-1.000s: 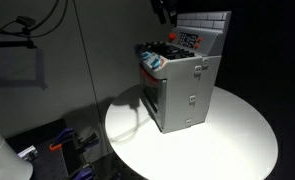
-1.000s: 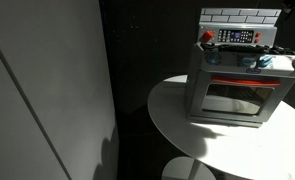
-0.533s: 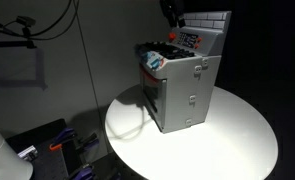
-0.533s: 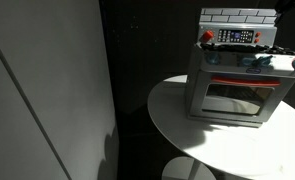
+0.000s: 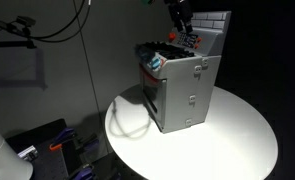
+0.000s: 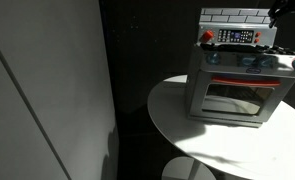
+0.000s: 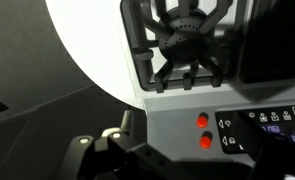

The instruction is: Push the top right button on the toy stove

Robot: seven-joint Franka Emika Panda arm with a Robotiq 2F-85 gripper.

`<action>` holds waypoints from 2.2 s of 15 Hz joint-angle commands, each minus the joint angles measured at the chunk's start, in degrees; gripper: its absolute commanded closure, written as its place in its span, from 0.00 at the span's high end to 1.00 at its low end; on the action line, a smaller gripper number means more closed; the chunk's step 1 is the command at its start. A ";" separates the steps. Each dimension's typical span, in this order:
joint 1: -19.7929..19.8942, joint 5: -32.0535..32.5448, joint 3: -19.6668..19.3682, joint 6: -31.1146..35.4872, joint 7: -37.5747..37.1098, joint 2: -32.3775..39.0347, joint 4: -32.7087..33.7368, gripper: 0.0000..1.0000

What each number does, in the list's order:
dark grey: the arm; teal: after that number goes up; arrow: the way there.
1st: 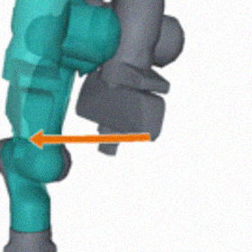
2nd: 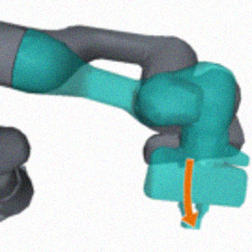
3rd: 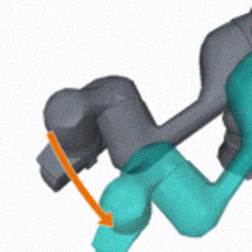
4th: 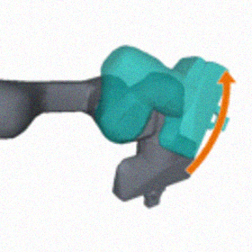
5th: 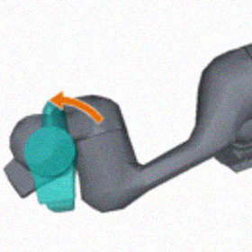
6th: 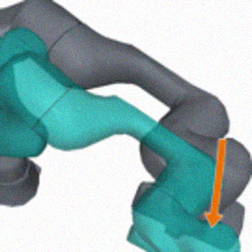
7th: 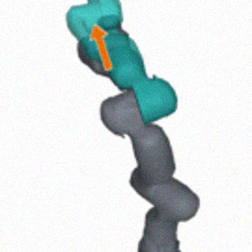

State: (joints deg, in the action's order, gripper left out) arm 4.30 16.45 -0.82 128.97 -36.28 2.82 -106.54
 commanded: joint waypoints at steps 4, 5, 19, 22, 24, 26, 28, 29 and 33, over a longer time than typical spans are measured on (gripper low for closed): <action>-1.11 -0.15 -1.05 -0.16 0.11 0.17 0.38 1.00; -1.15 0.45 -1.12 0.36 -0.30 0.31 0.46 1.00; -1.21 0.62 -3.49 7.79 -1.35 3.74 1.39 1.00; -1.26 0.24 -3.99 7.59 -1.44 4.84 1.88 1.00; -1.33 0.09 -4.26 7.55 -1.63 5.54 2.25 1.00; -1.45 0.10 -4.45 7.60 -1.88 6.13 2.61 1.00; -1.56 0.14 -4.59 7.67 -2.14 6.71 3.08 1.00; -1.62 0.16 -4.65 7.70 -2.24 6.96 3.33 1.00; -1.98 0.21 -5.03 7.74 -2.75 8.11 4.49 1.00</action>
State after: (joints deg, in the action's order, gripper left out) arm 3.37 16.45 -4.71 136.43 -37.52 9.25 -104.51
